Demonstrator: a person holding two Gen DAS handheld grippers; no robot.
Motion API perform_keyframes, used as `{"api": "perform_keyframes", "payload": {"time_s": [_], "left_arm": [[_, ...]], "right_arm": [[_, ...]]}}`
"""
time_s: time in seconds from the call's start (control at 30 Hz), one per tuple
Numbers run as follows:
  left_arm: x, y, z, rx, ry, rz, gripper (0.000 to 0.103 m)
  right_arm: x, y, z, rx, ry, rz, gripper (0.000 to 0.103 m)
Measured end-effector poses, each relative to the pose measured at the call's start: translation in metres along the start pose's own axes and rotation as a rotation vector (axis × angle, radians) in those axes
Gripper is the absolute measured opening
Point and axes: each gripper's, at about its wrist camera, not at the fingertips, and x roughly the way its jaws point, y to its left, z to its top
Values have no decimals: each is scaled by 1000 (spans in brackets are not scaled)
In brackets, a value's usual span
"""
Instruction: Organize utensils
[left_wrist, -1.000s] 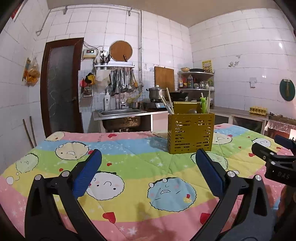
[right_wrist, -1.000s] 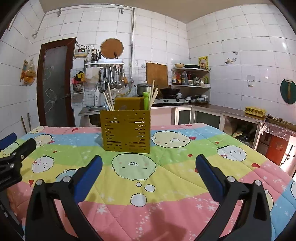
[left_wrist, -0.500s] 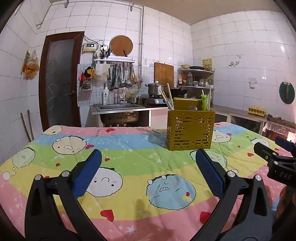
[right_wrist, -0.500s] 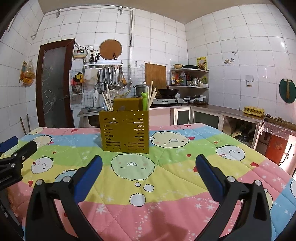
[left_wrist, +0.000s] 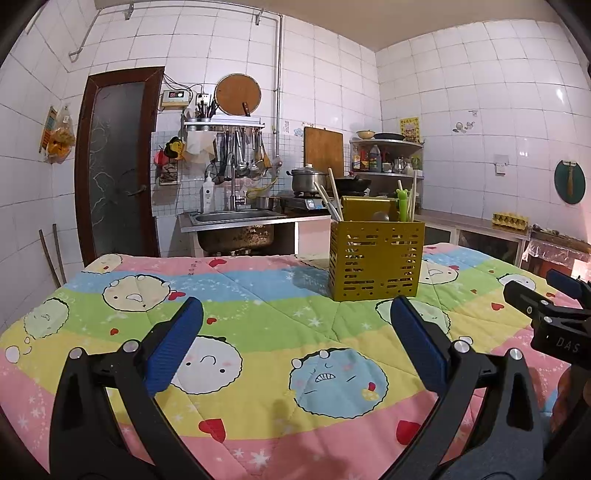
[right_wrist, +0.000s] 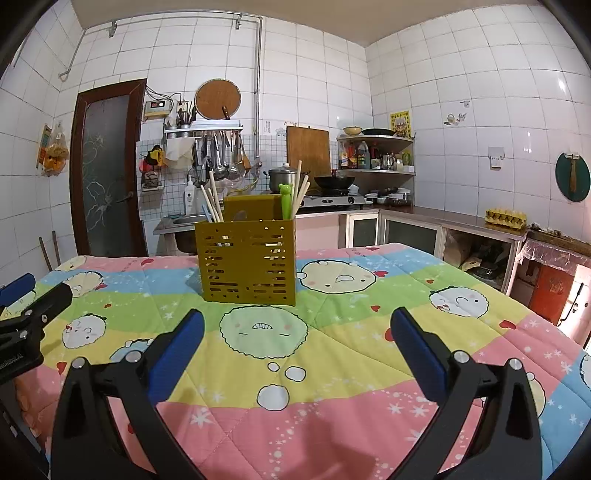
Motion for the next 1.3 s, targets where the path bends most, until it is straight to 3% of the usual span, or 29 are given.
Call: {"api": "perform_keyframes", "payload": {"time_s": [1.3], "left_arm": [[-3, -4, 0, 11, -10, -10, 98]], "right_arm": [[-4, -4, -1, -15, -2, -10, 99]]}}
